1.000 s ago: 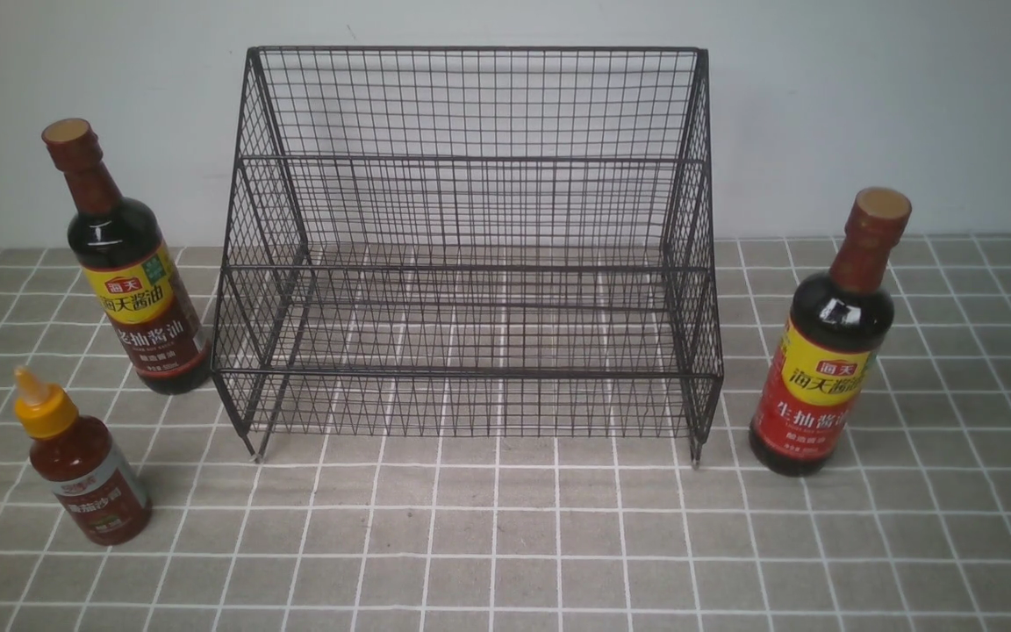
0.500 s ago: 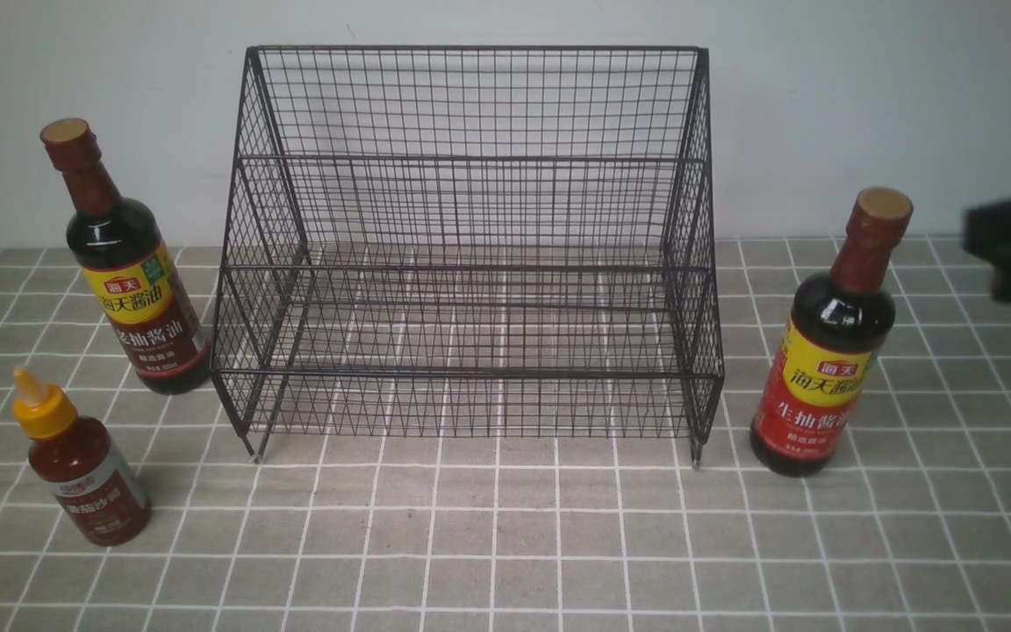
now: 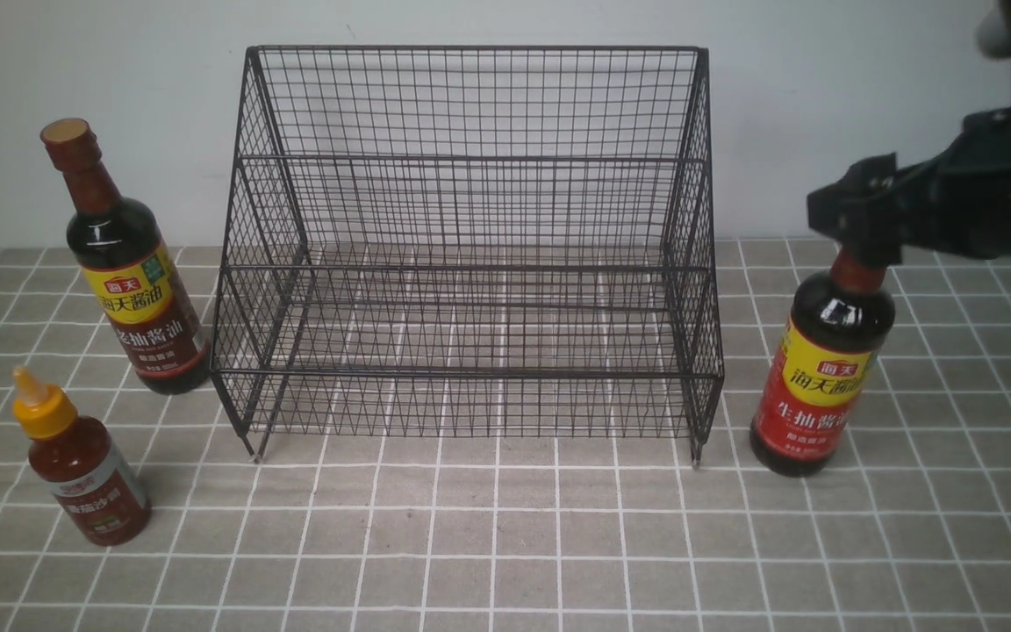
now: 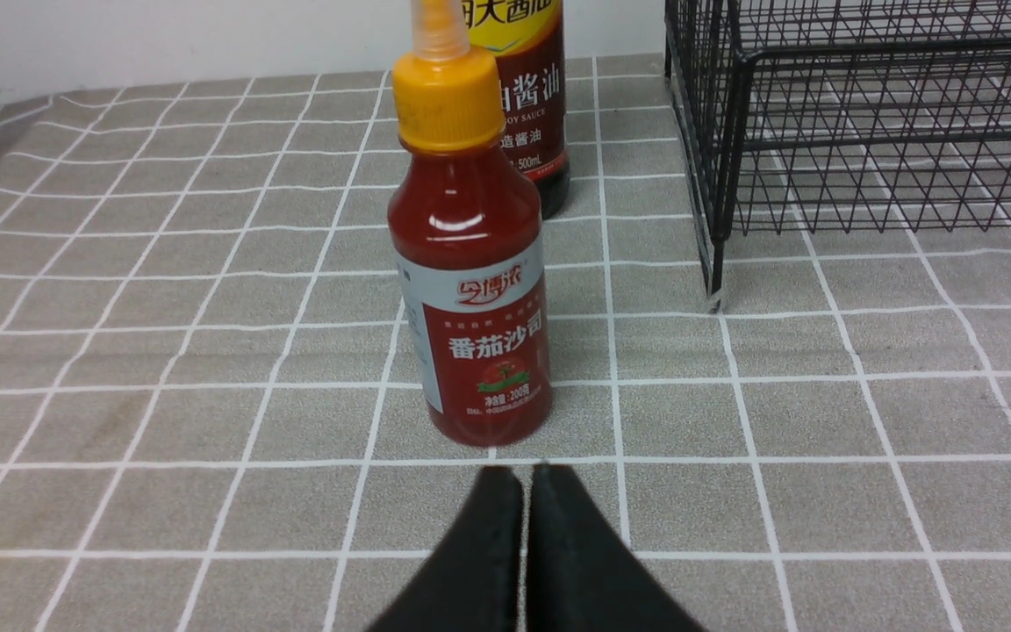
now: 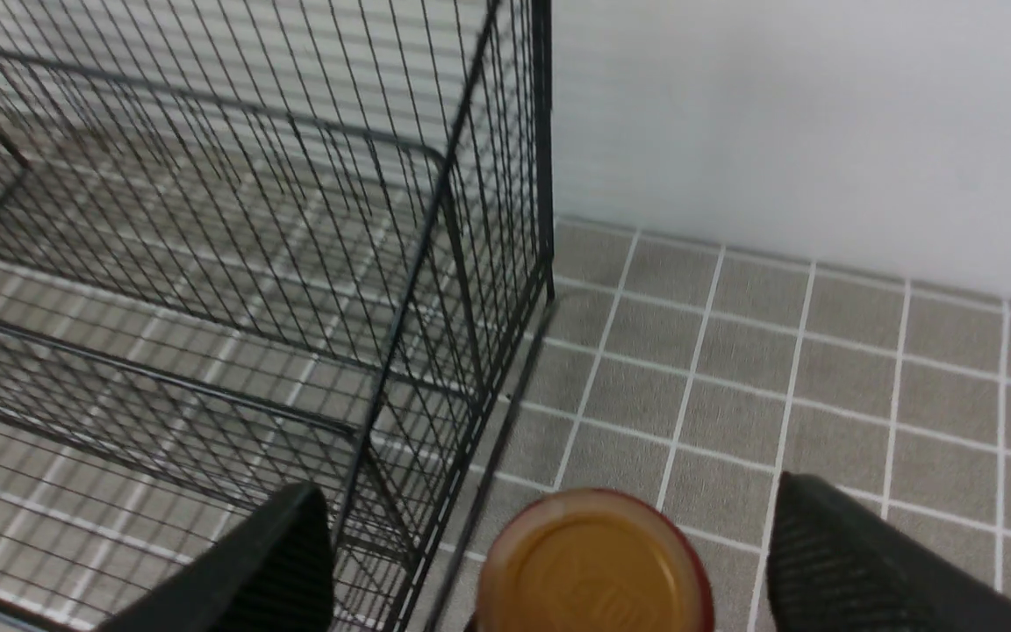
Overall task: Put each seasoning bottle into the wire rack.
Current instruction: Use the right arm to grab the condiment bottle closest to it, then use the right arm to put the condiment bottle back on the shelf
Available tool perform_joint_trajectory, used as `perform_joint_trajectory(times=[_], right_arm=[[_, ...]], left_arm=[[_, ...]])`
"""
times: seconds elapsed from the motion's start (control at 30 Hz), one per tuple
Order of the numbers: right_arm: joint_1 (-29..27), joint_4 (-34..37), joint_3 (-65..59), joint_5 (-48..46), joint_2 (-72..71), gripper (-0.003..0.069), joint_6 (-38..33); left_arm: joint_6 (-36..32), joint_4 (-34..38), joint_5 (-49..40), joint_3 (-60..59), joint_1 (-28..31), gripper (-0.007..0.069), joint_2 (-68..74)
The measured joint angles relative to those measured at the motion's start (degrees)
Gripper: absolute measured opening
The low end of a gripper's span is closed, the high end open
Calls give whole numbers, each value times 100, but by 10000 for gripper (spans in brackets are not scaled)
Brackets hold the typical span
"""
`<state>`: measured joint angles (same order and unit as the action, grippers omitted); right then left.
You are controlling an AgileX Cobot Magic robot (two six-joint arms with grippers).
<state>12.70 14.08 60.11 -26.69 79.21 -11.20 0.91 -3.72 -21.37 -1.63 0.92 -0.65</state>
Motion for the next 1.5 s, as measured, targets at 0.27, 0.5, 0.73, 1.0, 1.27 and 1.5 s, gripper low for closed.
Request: perform_joint_trajectory(times=[0.27, 0.5, 0.73, 1.0, 1.27, 1.5], right_arm=[[0, -23, 0, 197, 509, 474, 6], [12, -271, 26, 57, 443, 267, -37], [12, -483, 896, -1050, 36, 267, -30], [280, -433, 2489, -1639, -98, 267, -16], [934, -182, 3672, -1363, 343, 267, -11], [1253, -170, 4155, -1359, 1232, 267, 7]], left_arm=[[0, 0, 0, 0, 0, -7, 0], [0, 0, -6, 0, 0, -7, 0], [0, 0, -15, 5, 0, -7, 0], [0, 0, -17, 5, 0, -7, 0], [0, 0, -22, 5, 0, -7, 0], [0, 0, -22, 5, 0, -7, 0]])
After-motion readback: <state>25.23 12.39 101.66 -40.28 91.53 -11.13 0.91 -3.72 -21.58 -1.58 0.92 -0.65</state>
